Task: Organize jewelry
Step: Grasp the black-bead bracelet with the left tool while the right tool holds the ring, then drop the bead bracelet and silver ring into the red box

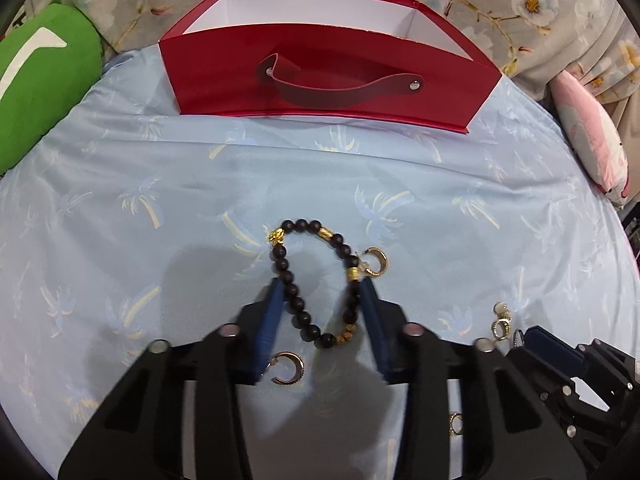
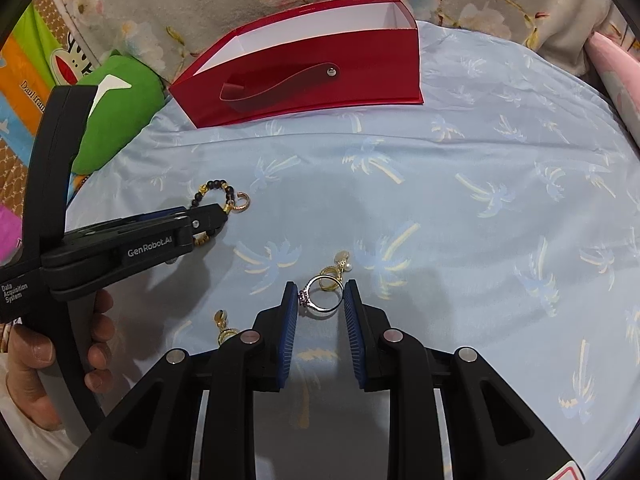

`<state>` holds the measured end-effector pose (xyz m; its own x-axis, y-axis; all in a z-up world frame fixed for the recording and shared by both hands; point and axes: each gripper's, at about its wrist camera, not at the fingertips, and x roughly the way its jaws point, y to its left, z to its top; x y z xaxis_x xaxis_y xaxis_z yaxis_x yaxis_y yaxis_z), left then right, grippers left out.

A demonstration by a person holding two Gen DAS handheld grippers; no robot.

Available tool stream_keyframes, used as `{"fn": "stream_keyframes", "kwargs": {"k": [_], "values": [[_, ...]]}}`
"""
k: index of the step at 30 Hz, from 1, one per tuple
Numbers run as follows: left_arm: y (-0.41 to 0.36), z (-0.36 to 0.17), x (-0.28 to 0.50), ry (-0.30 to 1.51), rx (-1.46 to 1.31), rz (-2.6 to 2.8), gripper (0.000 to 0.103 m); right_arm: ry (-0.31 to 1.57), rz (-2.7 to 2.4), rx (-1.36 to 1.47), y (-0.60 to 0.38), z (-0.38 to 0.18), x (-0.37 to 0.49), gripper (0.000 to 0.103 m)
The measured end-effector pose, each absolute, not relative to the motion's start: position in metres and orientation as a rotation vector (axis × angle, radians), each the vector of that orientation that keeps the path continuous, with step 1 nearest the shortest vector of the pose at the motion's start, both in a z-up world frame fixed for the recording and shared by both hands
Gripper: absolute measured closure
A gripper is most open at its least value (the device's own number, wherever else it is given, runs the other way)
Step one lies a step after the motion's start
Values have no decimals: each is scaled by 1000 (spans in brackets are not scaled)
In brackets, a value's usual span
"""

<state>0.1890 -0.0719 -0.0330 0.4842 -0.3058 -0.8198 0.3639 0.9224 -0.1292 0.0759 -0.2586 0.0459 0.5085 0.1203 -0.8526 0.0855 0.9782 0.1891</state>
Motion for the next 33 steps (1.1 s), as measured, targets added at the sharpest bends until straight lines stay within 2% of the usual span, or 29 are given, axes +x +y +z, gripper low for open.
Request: {"fn": "stream_keyframes", "kwargs": {"k": [2, 3, 18, 33], "values": [[-70, -33, 189, 1003, 18, -453, 95, 1035, 23, 217, -258, 48, 76, 81], [-69, -31, 189, 1010, 9, -462, 96, 1033, 24, 217, -258, 50, 76, 81], [-48, -3, 168, 970, -39, -478, 96, 992, 34, 208, -256, 69, 73, 81], [-36, 80, 165, 810, -48, -518, 96, 877, 87, 185, -253, 119, 91, 81]]}}
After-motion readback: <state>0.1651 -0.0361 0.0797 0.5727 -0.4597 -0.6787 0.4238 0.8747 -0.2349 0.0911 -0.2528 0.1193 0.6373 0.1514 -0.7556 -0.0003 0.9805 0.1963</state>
